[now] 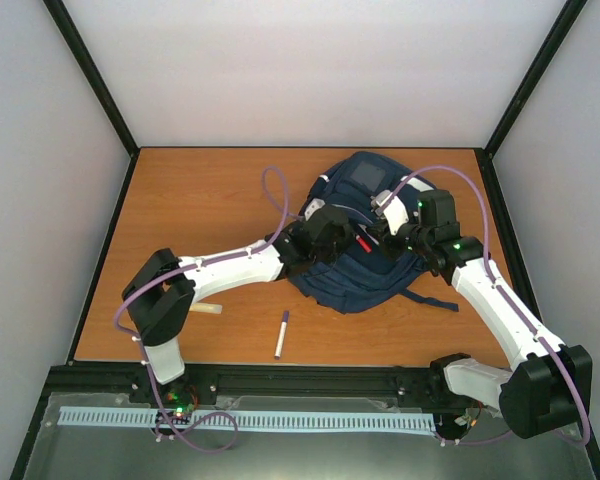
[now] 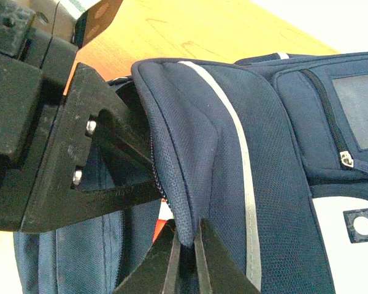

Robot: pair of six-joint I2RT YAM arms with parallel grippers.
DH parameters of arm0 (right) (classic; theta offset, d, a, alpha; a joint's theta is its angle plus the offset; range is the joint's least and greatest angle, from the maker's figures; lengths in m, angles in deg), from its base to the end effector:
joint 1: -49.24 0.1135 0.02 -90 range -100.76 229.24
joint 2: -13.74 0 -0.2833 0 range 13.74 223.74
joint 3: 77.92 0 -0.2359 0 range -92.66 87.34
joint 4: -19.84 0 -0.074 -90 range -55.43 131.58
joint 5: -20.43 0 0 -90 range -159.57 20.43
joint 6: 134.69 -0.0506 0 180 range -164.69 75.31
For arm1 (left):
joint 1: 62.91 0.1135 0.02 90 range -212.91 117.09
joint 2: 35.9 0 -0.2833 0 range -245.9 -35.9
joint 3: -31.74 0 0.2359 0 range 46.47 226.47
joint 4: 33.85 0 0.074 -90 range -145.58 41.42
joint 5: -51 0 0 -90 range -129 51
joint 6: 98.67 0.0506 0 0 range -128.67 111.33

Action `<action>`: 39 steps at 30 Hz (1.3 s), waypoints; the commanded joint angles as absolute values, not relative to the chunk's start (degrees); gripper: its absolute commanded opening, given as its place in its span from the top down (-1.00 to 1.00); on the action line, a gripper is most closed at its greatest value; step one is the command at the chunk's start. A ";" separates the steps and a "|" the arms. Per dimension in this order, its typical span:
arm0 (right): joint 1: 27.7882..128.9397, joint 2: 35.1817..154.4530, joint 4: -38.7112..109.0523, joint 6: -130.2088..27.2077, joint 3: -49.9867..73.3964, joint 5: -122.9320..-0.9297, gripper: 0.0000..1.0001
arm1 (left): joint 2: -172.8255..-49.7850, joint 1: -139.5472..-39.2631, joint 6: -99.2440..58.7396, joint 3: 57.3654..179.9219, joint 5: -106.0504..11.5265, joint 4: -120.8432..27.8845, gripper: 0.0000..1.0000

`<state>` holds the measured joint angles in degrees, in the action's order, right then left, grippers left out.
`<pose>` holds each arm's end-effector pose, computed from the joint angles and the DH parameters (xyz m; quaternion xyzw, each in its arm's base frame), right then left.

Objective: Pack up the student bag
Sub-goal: Place the stationery in the student bag, then pick up the stationery from the center of the board.

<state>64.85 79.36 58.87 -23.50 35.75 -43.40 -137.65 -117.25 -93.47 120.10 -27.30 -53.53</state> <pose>0.2180 0.0841 0.3004 -0.3703 0.8007 0.1829 0.4340 0.2478 -0.3277 0.2688 -0.2766 0.8311 -0.4130 0.2495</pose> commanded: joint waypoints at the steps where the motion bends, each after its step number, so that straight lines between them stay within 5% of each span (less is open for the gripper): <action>1: 64.03 78.77 55.91 -23.62 35.57 -41.28 0.93 | -138.37 -116.78 -94.10 123.53 -24.37 -52.60 0.62; 16: 63.84 78.82 56.11 -23.34 35.53 -40.83 0.93 | -137.16 -116.78 -85.93 126.82 -28.75 -58.41 0.53; 22: 63.50 78.52 56.20 -23.31 35.49 -40.59 0.93 | -134.33 -117.49 -75.46 125.38 -42.61 -64.00 0.43; 27: 63.50 79.10 56.41 -23.25 35.31 -39.80 0.93 | -130.54 -118.76 -65.64 119.75 -50.38 -67.12 0.00; 30: 63.48 79.50 56.54 -23.37 35.32 -39.56 0.93 | -127.84 -120.86 -58.06 117.30 -51.24 -70.47 -0.48; 33: 63.49 79.74 56.55 -23.39 35.23 -39.42 0.93 | -125.74 -124.01 -51.07 118.82 -44.59 -81.45 -0.58; 34: 63.43 79.79 56.54 -23.35 35.22 -39.55 0.93 | -125.33 -124.67 -49.52 119.59 -42.62 -85.84 -0.92; 39: 63.48 79.91 56.55 -23.37 35.26 -39.77 0.93 | -123.37 -125.14 -45.12 121.23 -36.14 -96.80 -0.99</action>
